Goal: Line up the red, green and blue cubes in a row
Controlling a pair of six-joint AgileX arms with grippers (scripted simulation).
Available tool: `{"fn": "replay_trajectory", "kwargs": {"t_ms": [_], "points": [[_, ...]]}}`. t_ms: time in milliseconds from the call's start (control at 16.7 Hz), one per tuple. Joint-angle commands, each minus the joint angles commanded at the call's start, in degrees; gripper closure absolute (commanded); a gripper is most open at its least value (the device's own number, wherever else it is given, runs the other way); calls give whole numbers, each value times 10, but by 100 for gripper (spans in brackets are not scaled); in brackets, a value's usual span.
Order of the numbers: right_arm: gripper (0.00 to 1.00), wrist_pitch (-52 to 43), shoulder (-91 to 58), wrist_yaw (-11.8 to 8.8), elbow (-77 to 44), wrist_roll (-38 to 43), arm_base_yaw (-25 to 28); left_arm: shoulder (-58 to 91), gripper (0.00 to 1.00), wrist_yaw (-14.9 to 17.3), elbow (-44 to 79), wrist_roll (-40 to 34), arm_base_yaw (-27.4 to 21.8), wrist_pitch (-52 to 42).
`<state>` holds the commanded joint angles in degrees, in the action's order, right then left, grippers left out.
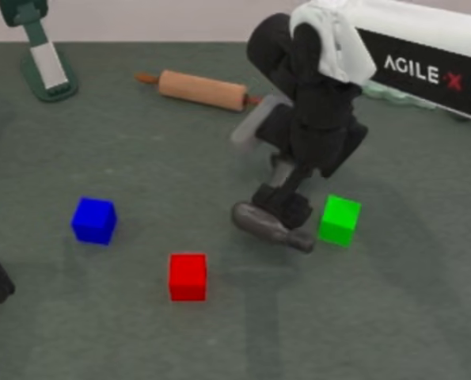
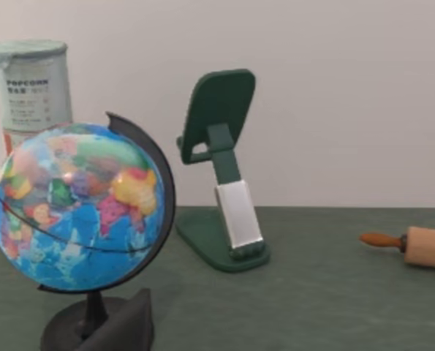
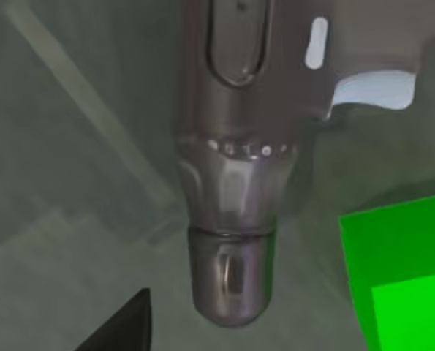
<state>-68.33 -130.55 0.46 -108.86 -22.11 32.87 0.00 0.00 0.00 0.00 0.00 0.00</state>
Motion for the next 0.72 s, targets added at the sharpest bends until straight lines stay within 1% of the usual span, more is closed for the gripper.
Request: {"fn": "replay_trajectory", "kwargs": {"t_ms": [180, 360, 480, 720], "points": [[0, 18, 23, -2, 41, -110, -29, 0, 0, 0, 0, 0, 0, 0], [0, 31, 37, -3, 68, -181, -47, 0, 0, 0, 0, 0, 0, 0], [0, 34, 42, -3, 75, -202, -53, 0, 0, 0, 0, 0, 0, 0], [0, 34, 42, -3, 76, -203, -53, 0, 0, 0, 0, 0, 0, 0]]}}
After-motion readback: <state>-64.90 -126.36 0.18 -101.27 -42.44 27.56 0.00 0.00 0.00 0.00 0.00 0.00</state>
